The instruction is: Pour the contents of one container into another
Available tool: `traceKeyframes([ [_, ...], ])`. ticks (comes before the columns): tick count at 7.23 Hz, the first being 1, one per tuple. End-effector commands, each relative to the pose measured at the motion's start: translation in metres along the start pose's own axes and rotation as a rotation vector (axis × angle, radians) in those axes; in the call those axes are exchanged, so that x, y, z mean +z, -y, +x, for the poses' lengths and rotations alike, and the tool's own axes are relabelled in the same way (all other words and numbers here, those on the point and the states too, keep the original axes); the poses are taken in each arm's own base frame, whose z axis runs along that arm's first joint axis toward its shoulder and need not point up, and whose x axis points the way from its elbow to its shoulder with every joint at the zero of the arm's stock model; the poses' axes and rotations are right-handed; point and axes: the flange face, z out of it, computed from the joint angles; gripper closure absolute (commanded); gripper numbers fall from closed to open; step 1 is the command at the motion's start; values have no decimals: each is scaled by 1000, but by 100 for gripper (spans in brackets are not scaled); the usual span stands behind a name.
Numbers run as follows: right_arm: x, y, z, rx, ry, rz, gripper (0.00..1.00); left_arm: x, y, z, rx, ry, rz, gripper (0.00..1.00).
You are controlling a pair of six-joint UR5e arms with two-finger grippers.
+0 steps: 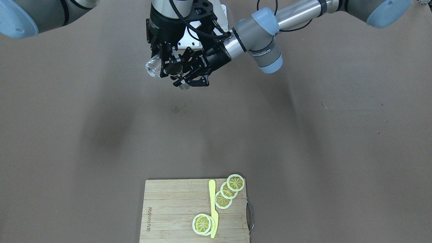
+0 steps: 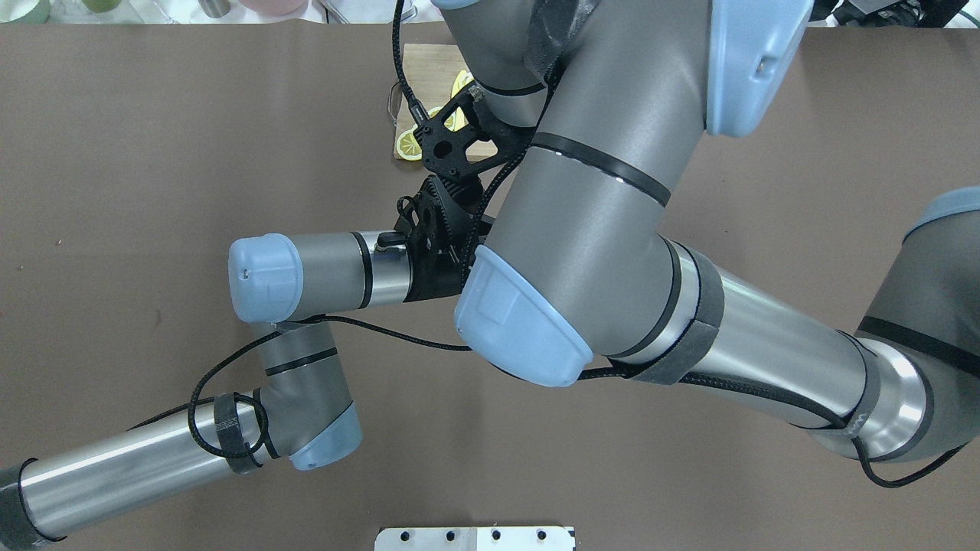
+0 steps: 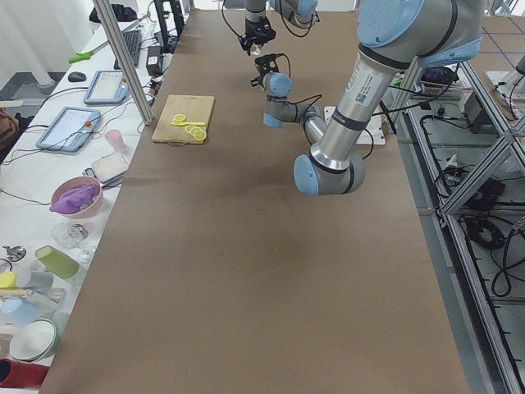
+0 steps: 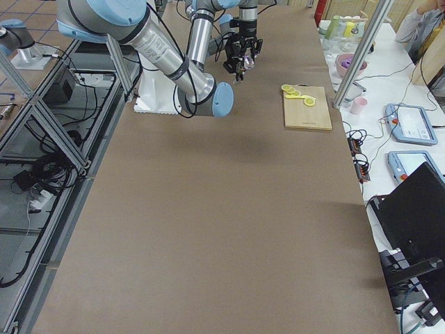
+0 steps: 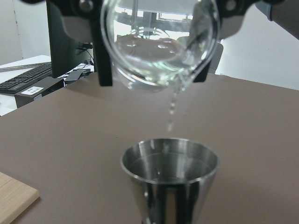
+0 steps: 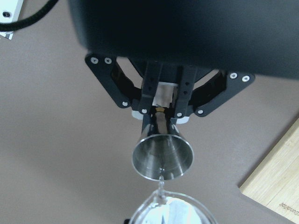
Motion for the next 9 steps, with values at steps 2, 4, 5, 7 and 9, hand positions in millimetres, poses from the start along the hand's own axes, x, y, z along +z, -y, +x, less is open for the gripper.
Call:
traceKeyframes([
  [2, -7, 1, -4, 8, -3, 36, 100, -2, 2, 1, 1, -5, 13, 100],
  [4, -14, 2, -9, 12, -3, 81, 100, -2, 1, 1, 1, -4, 11, 100],
  [5, -18, -1, -11, 20, -7, 95, 100, -2, 1, 1, 1, -4, 10, 100],
  [7, -28, -15, -11, 39, -21, 120, 100, -1, -2, 0, 2, -3, 4, 100],
  [9, -33, -40, -20, 67, -34, 154, 100, -1, -4, 0, 2, -3, -1, 100],
])
